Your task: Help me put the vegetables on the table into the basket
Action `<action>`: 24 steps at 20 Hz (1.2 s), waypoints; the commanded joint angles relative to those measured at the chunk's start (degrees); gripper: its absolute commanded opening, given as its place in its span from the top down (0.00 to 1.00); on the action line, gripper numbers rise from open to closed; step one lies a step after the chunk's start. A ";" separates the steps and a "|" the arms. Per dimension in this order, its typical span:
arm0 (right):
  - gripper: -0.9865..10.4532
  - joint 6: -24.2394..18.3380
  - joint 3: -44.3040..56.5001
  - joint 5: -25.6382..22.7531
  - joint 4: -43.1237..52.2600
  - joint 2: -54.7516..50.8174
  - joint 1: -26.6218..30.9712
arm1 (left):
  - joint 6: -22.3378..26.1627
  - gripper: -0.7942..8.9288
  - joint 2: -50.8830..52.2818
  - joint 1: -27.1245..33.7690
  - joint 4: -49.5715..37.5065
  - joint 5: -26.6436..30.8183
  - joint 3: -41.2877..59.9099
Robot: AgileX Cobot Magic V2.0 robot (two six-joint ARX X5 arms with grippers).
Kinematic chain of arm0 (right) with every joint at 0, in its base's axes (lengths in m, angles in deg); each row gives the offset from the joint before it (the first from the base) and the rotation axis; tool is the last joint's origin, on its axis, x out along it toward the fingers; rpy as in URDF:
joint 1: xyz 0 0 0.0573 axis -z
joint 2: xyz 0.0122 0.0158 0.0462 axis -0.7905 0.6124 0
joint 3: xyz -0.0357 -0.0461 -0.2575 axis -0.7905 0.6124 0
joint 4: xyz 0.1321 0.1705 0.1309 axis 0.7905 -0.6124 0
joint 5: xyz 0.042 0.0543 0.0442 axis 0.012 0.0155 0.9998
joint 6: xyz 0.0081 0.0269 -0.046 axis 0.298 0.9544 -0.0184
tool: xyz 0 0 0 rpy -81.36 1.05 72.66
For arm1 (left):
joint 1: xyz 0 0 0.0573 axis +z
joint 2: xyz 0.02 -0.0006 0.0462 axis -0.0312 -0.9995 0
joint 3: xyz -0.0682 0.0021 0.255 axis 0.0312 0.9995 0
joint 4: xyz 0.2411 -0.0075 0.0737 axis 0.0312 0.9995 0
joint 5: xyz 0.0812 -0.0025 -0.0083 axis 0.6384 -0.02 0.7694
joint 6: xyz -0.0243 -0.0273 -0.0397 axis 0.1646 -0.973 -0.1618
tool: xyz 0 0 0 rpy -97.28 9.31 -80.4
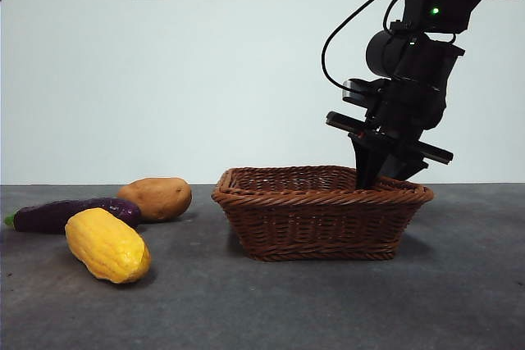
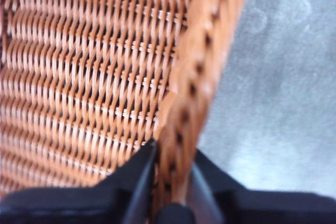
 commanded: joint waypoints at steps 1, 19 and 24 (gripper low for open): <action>0.93 -0.13 -0.24 -0.26 0.37 0.70 -0.13 | -2.03 0.23 -1.25 0.20 -0.37 0.13 -0.11; 0.93 -2.75 -0.61 -0.02 -4.76 -41.51 -0.02 | -28.46 0.24 -36.59 -17.03 -9.14 6.45 -4.83; 0.93 -4.42 -0.59 -0.04 -8.57 -44.61 -0.02 | -30.38 0.24 -45.27 -19.89 -4.17 9.44 -11.74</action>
